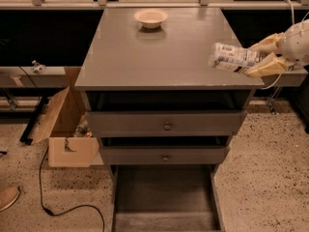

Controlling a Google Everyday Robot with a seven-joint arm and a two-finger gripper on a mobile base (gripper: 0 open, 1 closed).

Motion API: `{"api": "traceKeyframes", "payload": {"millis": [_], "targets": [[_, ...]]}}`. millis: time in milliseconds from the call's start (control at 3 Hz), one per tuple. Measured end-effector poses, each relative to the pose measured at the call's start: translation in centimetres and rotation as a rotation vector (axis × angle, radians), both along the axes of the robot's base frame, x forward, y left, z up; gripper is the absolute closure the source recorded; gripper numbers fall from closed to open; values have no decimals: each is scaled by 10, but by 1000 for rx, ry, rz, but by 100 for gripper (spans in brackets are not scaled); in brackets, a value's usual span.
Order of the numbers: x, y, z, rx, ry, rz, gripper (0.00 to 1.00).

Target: Pick blue plastic bottle from bottom drawer and place on counter

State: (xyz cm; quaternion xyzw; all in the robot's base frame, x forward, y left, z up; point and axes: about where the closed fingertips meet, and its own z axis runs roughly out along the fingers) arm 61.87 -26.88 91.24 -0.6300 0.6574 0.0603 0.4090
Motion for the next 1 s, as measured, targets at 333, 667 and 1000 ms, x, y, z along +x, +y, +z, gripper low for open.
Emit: {"api": "traceKeyframes", "payload": {"millis": [333, 667, 1000], "targets": [[14, 7, 3, 6, -15, -38, 100], [47, 15, 11, 1, -43, -127, 100], [86, 23, 11, 5, -53, -211, 100]]}}
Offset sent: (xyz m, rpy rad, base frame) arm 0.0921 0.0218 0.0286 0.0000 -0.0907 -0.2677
